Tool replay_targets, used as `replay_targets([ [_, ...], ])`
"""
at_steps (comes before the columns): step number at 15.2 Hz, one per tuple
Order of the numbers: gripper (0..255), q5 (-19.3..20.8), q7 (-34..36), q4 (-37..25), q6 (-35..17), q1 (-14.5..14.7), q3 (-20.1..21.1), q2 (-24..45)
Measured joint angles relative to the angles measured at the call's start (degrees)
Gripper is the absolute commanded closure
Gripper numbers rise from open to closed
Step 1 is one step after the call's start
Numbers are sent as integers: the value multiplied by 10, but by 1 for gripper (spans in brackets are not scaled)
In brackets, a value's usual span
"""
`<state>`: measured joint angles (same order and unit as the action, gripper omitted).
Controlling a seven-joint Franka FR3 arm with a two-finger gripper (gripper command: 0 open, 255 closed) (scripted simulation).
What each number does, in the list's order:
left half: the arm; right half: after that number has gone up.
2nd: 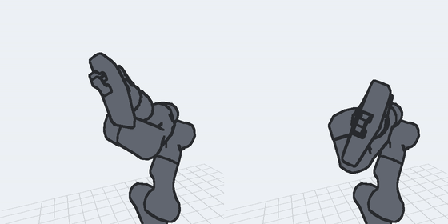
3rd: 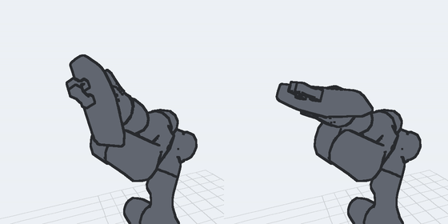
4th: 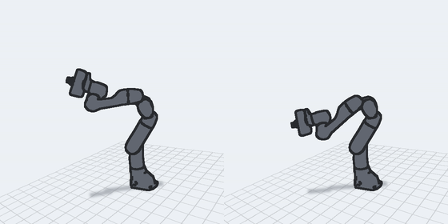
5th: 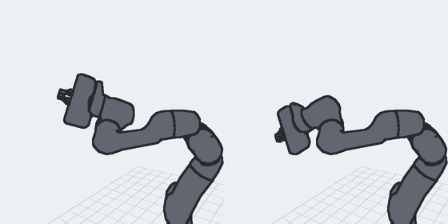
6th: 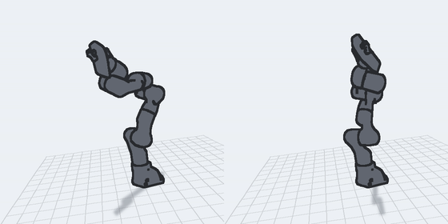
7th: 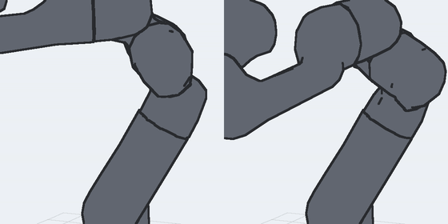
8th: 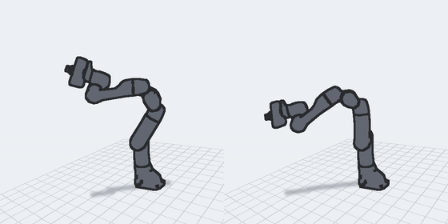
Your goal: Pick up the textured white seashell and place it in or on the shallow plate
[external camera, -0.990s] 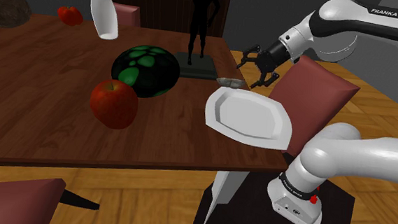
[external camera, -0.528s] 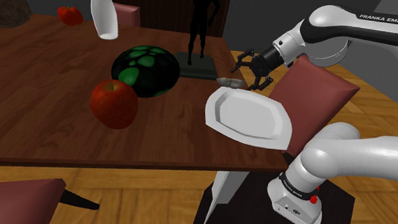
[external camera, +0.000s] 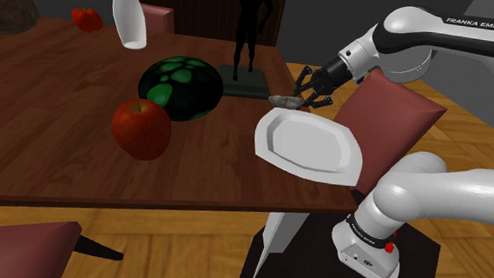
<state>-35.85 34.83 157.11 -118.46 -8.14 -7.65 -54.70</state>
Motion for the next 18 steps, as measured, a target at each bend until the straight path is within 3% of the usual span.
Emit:
replay_targets([
  [7,255,1,2,-3,3,0,0,0],
  [18,255,18,48,-80,64,-2,3,4],
])
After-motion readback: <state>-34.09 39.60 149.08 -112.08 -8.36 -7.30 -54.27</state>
